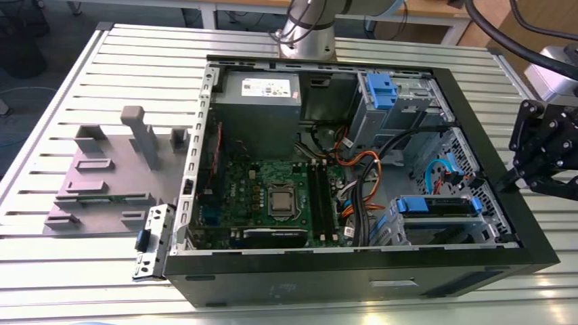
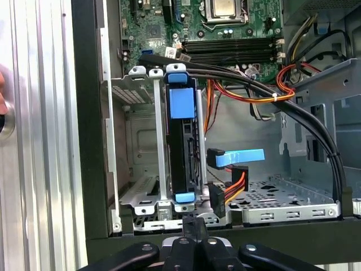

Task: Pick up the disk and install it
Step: 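Insert the first disk wire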

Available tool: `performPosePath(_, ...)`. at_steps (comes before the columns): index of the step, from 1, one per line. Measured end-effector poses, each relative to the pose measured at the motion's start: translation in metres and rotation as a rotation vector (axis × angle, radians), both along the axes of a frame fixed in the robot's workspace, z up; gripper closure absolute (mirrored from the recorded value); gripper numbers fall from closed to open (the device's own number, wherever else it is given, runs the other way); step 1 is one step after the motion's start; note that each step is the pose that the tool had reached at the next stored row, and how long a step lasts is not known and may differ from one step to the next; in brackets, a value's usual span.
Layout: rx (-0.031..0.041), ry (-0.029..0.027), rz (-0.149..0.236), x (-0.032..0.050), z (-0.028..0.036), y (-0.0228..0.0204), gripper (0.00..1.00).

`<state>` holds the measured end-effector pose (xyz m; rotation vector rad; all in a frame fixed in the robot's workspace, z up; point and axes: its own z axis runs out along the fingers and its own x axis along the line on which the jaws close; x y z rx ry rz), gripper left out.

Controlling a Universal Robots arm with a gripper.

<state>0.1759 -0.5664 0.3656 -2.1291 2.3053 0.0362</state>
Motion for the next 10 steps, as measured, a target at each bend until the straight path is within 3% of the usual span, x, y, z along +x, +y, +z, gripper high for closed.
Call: performPosePath(10, 0.0, 0.0, 0.0, 0.0065, 0.0, 0.0, 0.89)
